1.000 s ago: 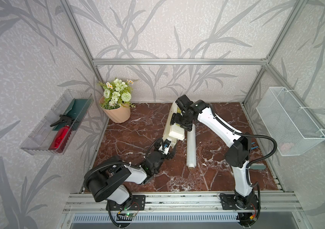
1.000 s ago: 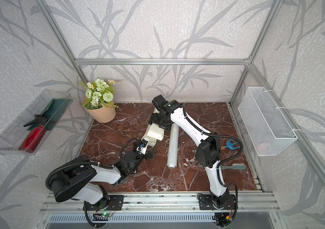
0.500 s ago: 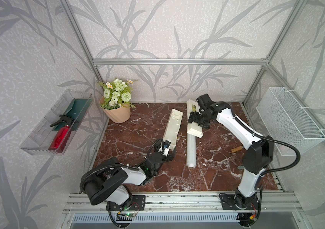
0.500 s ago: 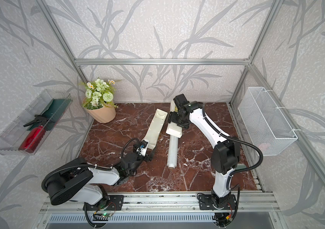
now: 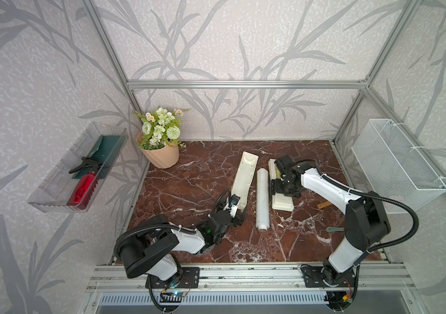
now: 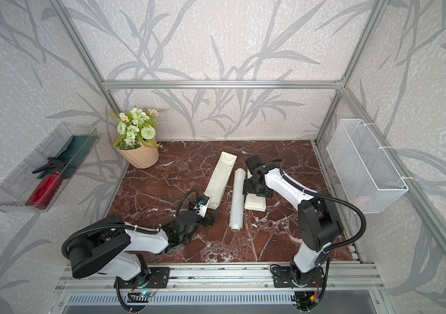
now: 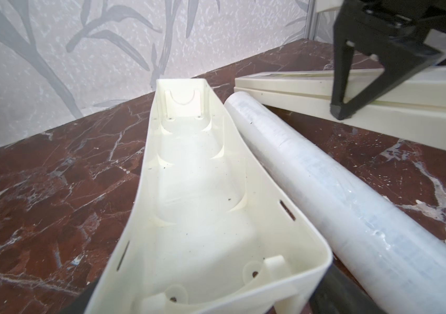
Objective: Put plastic wrap rolls into dispensers
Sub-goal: Place the plastic wrap cutting box at the center of the board.
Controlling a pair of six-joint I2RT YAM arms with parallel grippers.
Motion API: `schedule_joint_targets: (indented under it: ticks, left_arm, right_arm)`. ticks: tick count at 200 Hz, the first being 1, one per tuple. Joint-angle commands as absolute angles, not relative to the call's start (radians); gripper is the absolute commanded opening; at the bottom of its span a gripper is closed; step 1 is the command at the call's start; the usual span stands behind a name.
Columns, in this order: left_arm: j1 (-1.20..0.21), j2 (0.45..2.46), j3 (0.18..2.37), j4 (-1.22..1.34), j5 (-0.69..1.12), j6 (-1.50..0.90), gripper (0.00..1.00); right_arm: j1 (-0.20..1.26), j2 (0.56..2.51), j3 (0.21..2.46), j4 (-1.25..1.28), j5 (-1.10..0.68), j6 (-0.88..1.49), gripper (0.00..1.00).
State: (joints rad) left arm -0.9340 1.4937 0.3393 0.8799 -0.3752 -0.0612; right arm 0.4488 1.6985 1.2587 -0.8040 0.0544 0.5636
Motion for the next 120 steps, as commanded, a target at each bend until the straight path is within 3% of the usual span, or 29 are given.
schedule_joint_targets:
  ticks: [1,20,46,82,120]
  left_arm:
    - [-0.94,1.464,0.397,0.655,-0.394,-0.162,0.99]
    - [-0.94,1.445,0.41,0.586,-0.396,-0.203,0.99]
    - [-0.94,1.397,0.415,0.516,-0.382,-0.239,0.99]
    - [-0.904,1.284,0.484,0.304,-0.306,-0.274,0.99]
    - [-0.787,1.214,0.581,0.133,-0.173,-0.279,0.99]
  right_arm:
    - [0.442,1.676,1.24,-0.782,0.122,0.532,0.63]
    - [0.44,1.701,1.214,-0.774,0.132,0.524,0.67]
    - [0.44,1.757,1.213,-0.787,0.142,0.514,0.84]
    - [0.44,1.773,1.205,-0.792,0.157,0.502,0.99]
    - [0.439,1.744,1.193,-0.772,0.144,0.494,0.99]
